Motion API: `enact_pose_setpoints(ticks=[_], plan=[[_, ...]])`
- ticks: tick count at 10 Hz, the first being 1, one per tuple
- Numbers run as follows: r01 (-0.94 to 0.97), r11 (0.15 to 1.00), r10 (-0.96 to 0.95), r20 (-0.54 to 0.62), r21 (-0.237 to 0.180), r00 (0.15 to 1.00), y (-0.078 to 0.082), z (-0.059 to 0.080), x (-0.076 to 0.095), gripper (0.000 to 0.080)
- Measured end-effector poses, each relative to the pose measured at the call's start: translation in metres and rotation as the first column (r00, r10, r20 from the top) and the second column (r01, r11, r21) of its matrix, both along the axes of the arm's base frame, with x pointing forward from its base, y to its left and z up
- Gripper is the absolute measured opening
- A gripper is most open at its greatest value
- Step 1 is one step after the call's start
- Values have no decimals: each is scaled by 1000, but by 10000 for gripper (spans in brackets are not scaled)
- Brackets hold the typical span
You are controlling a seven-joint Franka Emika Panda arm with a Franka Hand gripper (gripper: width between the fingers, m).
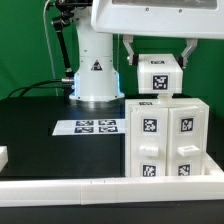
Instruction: Assemble cabinet
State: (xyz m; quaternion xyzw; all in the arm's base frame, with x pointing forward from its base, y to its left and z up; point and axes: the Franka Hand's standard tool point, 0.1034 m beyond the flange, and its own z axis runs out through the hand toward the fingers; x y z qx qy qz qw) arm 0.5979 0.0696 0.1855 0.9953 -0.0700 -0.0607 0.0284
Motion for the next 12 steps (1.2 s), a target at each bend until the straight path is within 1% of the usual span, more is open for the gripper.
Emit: enact_pose_setpoints(ticks=[3, 5, 6, 10, 12], plan=[[-12, 1000, 12, 7, 0, 1000, 9, -8, -3, 563], [-15, 1000, 15, 8, -1, 1000, 10, -11, -3, 563], [-16, 1000, 16, 5, -3, 1000, 10, -15, -3, 563], [-19, 1000, 19, -4, -5, 1000, -4, -16, 4, 563], [-19, 1000, 19, 2, -6, 1000, -5, -21, 4, 563]])
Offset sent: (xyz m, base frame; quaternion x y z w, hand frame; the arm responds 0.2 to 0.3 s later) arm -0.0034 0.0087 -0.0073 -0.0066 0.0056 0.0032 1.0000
